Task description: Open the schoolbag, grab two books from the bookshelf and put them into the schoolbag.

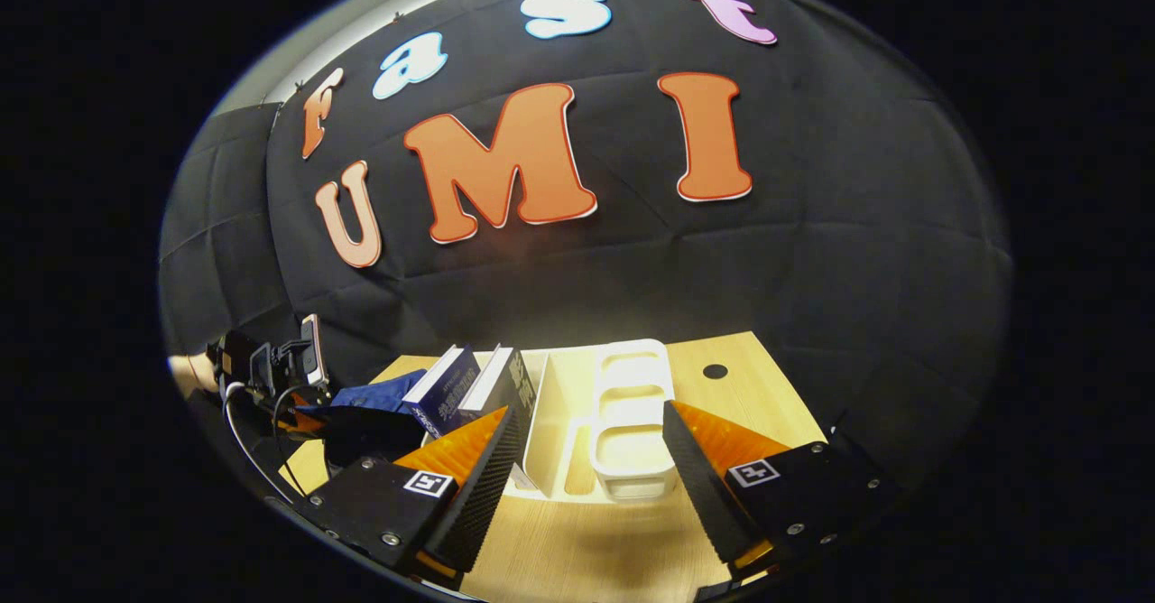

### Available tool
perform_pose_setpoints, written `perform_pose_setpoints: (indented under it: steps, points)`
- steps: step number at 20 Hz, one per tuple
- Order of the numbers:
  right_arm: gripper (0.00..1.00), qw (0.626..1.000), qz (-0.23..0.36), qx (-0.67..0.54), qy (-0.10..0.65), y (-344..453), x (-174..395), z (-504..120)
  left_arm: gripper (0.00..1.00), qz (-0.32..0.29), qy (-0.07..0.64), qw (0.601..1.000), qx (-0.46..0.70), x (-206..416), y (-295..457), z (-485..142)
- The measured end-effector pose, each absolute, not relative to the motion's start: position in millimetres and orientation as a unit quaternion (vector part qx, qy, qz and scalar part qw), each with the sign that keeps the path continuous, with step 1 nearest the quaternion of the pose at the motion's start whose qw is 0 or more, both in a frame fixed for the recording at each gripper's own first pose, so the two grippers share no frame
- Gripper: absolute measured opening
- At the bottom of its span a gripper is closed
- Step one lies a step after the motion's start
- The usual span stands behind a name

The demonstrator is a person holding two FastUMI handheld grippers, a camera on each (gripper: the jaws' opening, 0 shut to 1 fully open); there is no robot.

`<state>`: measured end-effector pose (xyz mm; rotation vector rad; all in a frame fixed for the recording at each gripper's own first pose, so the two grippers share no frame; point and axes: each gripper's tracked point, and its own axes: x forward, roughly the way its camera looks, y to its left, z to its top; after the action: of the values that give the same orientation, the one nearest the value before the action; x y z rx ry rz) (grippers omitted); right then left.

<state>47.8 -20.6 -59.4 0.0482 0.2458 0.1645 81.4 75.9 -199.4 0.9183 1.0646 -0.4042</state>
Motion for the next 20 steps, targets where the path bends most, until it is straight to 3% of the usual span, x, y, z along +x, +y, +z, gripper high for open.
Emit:
perform_pose_setpoints:
  steps: [6,9,13,15,20]
  points:
    - [0.95,0.982,0.126,0.034,0.14,5.5,51.8,-45.8,0.03,-0.192,0.523,0.743,0.371,116.6,83.4,-160.2]
    - [0.95,0.971,0.174,0.041,0.156,45.5,55.7,-29.8,0.03,-0.207,0.559,0.744,0.302,121.4,87.8,-171.6]
    - [0.94,0.923,0.242,0.146,0.261,122.6,60.5,-13.2,0.03,-0.254,0.597,0.727,0.223,128.1,88.5,-184.1]
    - [0.94,0.906,0.239,0.144,0.319,152.2,73.2,-25.3,0.03,-0.292,0.598,0.714,0.217,132.2,90.9,-186.9]
    - [0.91,0.868,0.167,0.116,0.452,209.5,130.5,-73.9,0.03,-0.362,0.555,0.704,0.256,157.0,98.4,-184.3]
